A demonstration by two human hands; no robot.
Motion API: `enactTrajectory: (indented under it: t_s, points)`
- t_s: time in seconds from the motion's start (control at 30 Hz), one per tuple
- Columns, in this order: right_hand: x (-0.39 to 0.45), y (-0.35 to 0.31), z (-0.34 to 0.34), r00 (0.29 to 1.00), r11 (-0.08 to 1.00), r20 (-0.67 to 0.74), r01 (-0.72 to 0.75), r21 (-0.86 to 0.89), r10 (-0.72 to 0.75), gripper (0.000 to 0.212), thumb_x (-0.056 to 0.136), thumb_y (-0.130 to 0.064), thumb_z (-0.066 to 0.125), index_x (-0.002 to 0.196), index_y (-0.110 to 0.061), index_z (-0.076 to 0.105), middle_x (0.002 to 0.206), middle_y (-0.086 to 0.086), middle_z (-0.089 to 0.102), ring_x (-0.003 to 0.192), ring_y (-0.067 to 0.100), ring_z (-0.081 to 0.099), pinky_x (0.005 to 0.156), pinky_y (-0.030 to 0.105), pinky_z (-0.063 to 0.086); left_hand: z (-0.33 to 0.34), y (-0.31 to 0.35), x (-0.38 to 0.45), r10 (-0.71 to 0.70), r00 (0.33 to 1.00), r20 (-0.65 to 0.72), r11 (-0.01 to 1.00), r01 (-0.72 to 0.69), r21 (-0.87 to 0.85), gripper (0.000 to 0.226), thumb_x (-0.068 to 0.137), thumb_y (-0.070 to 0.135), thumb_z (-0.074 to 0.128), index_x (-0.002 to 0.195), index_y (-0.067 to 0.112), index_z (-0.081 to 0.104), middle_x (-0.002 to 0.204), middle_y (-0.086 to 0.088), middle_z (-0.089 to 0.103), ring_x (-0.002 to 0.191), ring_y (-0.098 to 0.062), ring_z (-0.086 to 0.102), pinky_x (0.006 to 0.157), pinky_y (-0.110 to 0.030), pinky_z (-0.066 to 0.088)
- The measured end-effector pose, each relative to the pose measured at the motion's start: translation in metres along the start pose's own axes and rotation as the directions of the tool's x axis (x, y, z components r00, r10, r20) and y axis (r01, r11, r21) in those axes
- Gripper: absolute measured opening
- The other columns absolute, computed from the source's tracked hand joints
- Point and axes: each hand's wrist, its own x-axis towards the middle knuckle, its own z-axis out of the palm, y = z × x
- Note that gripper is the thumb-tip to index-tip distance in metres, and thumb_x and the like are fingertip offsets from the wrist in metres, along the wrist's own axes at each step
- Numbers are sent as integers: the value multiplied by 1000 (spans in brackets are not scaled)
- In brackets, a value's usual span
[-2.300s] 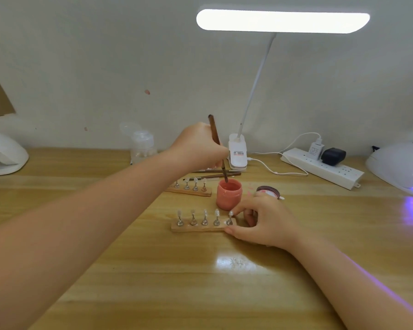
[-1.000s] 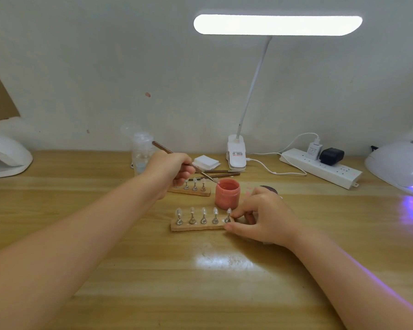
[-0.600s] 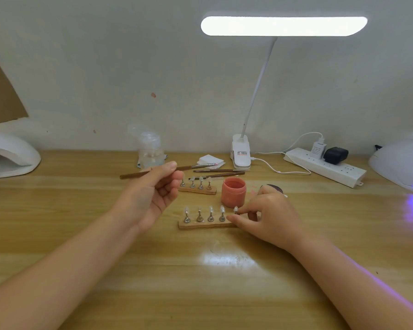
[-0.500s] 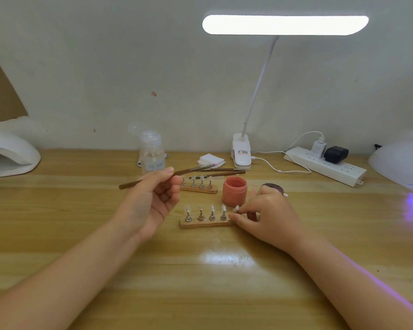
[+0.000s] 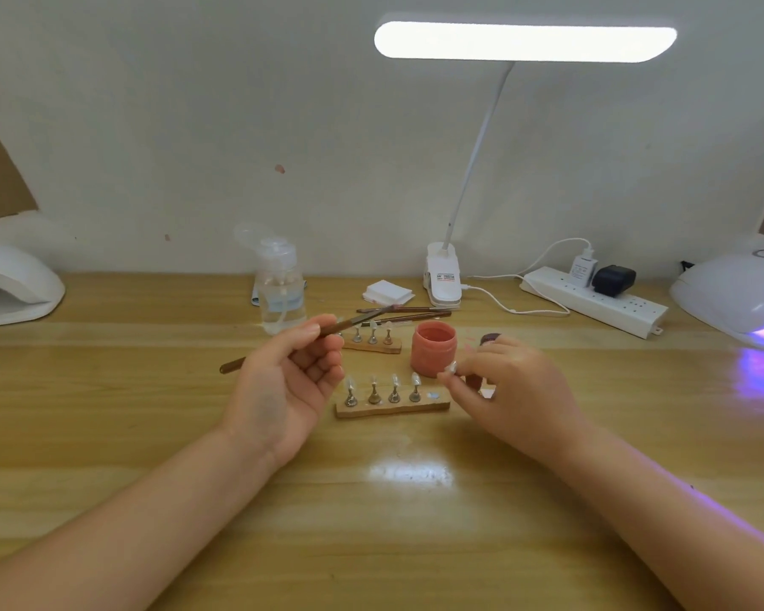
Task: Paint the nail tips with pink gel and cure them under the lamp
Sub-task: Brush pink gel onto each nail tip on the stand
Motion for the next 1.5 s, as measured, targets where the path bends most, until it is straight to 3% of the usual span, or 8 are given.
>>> enactTrajectory:
  t_s: [0.17,0.27,0.4,0.73,0.97,1.17,1.3,1.5]
  points:
    - [-5,-11,6,961,905,-24,-252,342,276,3,83,-18,74,86,-20,75,68,-11,66,65,7,60,64,20,47,1,-9,-10,237,964,123,925,-263,275,24,95,-1,42,95,2,66,72,-8,70,66,-15,66,61,-23,55]
    - [-3,-13,11,907,761,0,-354,544,422,11,79,-18,77,86,-26,73,69,-14,69,69,0,64,68,13,48,-2,-19,-18,416,861,292,671,-507,541,15,90,8,56,93,13,70,79,-4,74,76,-14,70,69,-22,56]
    - [-5,-16,16,897,694,28,-362,622,442,22,78,-17,78,78,-37,71,71,-20,70,69,-2,62,66,12,47,-1,-29,-28,408,807,428,517,-590,620,20,83,29,61,99,22,70,90,2,75,87,-15,72,76,-25,57]
    - [-10,-17,24,915,687,11,-311,657,403,13,82,-12,74,93,-18,77,83,-9,73,72,0,65,66,14,49,1,-34,-31,415,710,570,307,-698,646,19,87,20,59,102,24,69,93,11,74,89,-8,71,79,-21,54]
    - [-9,-18,24,923,713,-27,-278,644,384,13,80,-13,75,87,-23,73,81,-9,72,74,6,67,70,21,54,-1,-35,-30,394,699,597,275,-709,649,19,88,9,63,104,16,70,94,7,74,91,-9,71,81,-25,56]
    - [-9,-17,24,928,728,-9,-285,624,372,11,82,-10,74,91,-16,75,80,-9,71,72,2,65,68,14,49,-4,-31,-33,374,708,598,323,-705,632,18,85,23,54,93,15,68,83,3,72,80,-14,68,73,-21,53]
    - [-9,-18,22,925,716,-17,-282,638,379,10,82,-12,74,90,-18,74,82,-6,73,74,7,67,71,22,54,-1,-33,-34,397,706,587,330,-706,626,17,87,22,55,99,21,66,88,8,71,86,-12,69,77,-21,52]
    - [-9,-17,23,931,746,-21,-277,605,363,12,82,-8,73,92,-15,75,79,-12,69,70,-3,62,66,10,46,-4,-33,-32,343,726,596,343,-688,640,19,87,21,58,100,15,71,88,4,73,86,-14,70,76,-27,55]
